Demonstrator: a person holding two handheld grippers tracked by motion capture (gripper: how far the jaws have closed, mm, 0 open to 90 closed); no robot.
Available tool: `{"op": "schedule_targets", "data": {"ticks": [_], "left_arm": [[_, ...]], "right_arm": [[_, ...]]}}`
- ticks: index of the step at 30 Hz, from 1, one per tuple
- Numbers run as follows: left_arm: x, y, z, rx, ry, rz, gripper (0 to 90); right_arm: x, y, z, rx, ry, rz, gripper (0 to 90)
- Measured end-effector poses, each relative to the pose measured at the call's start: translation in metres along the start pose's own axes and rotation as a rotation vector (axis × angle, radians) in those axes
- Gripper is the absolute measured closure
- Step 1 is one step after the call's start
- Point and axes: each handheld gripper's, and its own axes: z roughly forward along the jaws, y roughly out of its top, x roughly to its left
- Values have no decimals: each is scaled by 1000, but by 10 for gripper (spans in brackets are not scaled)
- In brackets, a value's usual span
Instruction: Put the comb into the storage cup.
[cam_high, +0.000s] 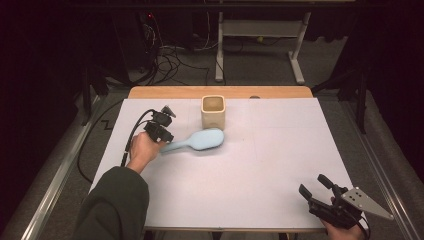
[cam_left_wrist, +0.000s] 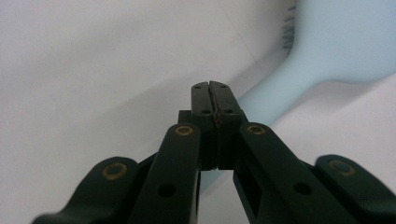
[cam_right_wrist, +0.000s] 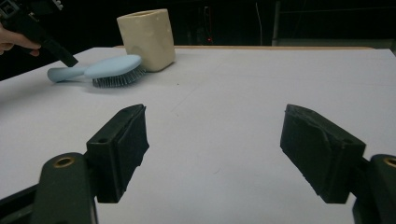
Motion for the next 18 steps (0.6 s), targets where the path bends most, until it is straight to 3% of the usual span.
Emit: {"op": "schedule_targets", "data": {"ticks": [5,14,18], "left_arm": [[-1,-2,-1,18,-12,7,894],[0,-5,-2,9,-36,-6,894],[-2,-6,2,3,14,16,893]], "right_arm": [[0,0,0,-2,1,-4,239],[0,0,0,-3,1,-5,239],[1,0,0,-3,2,-4,239]]}}
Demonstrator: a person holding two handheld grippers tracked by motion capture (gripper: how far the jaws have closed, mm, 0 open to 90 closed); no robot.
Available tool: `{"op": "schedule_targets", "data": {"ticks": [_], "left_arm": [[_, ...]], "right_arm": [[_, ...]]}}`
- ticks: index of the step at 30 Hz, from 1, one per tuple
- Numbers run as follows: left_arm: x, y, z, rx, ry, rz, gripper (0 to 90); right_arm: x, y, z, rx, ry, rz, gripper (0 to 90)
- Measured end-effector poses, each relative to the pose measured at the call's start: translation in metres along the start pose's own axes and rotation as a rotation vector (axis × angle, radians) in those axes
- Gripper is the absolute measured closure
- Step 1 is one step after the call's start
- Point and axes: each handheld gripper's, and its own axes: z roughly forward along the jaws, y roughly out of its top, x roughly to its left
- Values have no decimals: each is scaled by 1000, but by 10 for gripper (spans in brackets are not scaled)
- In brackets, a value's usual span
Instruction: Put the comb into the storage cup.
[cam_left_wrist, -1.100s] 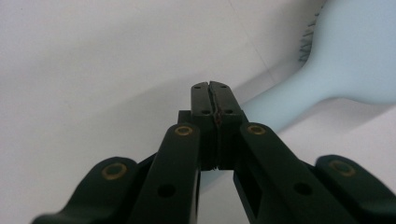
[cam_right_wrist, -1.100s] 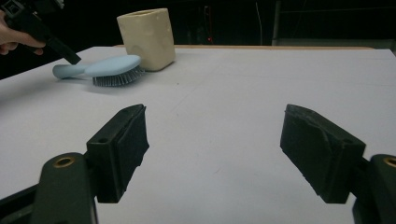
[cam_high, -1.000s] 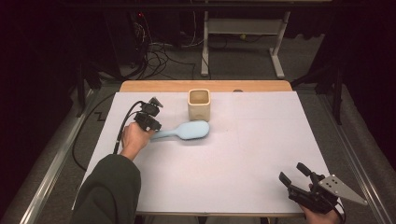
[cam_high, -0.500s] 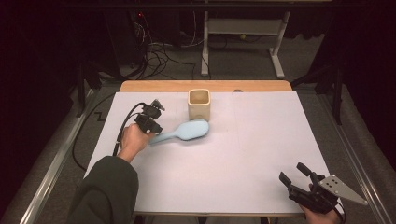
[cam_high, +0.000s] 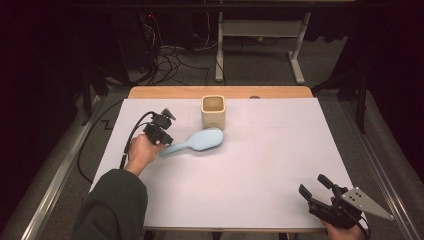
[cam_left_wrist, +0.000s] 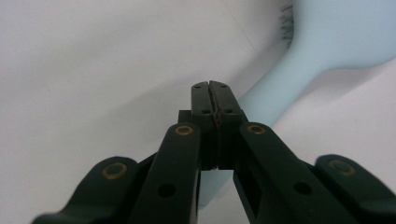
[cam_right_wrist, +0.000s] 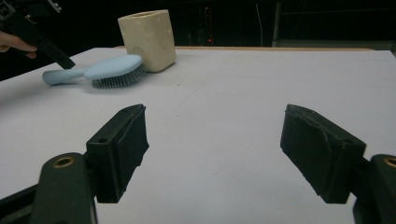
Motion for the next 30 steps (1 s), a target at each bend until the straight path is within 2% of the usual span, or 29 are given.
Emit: {"op": "schedule_targets", "data": {"ticks": [2,6,7,10,12,13,21,30], "left_arm": [[-2,-1,1,-6,9,7,894],[-1,-1,2,8,-5,5,894],[-1,-2,5,29,-17,8,894],[-4,-6,10,51,-28,17,894],[-5,-8,11,51,-31,25,893],[-8,-14,10,38,-46,20,893],[-17,-31,5,3,-69,40,893],[-21,-40,4,-18,-76,38,893]], "right_arm": [[0,0,0,-1,0,0,239],[0,0,0,-1,-1,2,239],[0,0,0,-1,-1,1,239],[0,0,0,-2,-1,0,239],[0,0,-1,-3,-3,2,239],[0,0,-1,-4,-4,3,239],[0,0,-1,-2,-6,-2,239],[0,0,-1,-3,-10,1,239]]}}
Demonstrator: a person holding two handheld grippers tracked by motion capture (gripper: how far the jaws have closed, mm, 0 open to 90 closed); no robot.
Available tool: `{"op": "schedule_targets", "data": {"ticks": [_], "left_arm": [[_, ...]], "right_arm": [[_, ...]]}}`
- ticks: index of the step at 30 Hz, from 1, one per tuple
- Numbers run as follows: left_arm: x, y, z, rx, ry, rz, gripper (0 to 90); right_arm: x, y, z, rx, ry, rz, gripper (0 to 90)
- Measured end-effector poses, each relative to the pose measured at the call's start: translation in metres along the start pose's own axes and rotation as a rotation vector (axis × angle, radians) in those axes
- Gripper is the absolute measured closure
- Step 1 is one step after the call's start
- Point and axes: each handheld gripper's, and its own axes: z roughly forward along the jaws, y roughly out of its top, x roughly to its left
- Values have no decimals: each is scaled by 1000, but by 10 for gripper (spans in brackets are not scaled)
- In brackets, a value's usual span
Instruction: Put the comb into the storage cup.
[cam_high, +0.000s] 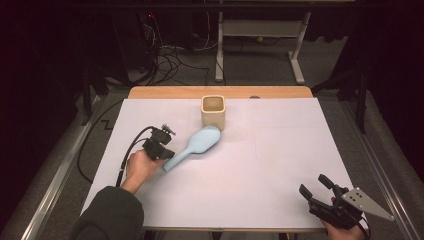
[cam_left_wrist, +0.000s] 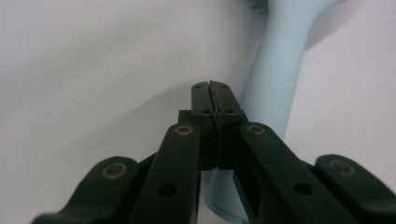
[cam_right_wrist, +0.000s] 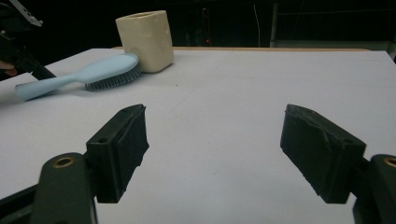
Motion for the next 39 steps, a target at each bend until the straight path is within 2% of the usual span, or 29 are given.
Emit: {"op": "schedule_targets", "data": {"ticks": [14,28,35,39], "left_arm": [[-14,-11,-3,-17,-8,25,891],[-35,-19,-7,-29,-43,67,889],[-41,-23,-8,-42,-64,66,880],[-43,-23,-10,-44,-60,68,867]], "right_arm": [[0,0,0,1,1,-2,239],[0,0,0,1,1,0,239],[0,0,0,1,0,0,239],[0,0,0,1,-1,0,239]]}}
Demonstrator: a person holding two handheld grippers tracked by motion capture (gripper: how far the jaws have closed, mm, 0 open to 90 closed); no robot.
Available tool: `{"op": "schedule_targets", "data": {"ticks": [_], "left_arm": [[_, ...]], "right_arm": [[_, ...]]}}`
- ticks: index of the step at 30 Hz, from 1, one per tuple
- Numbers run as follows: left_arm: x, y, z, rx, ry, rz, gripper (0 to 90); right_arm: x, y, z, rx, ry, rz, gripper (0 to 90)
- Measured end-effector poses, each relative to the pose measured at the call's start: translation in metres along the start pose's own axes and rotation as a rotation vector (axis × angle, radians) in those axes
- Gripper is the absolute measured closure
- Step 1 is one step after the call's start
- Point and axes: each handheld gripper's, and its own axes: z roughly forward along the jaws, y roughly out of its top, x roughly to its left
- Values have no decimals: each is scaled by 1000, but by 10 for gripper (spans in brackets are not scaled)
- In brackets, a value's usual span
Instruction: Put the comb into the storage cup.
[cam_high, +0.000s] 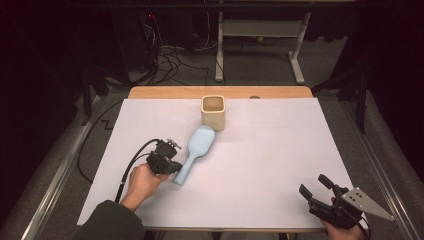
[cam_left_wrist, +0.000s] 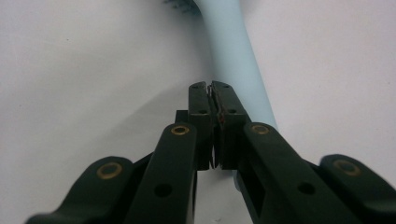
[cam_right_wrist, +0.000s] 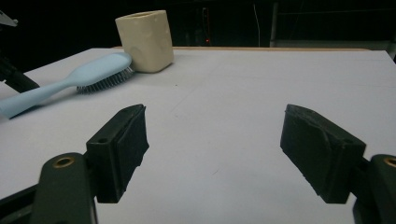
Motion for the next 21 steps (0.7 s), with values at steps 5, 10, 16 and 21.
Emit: {"op": "schedule_targets", "data": {"ticks": [5,10,16,21], "left_arm": [[2,0,-2,-8,2,-12,836],[2,2,-7,-43,17,-23,719],[0,9,-11,-76,2,-45,551],[-6,16,-9,-68,10,-32,495]], "right_arm": [[0,0,0,5,-3,-1,241],[0,0,0,3,-1,-1,241],[0,0,0,3,1,-3,241],[0,0,0,2,1,-3,241]]}}
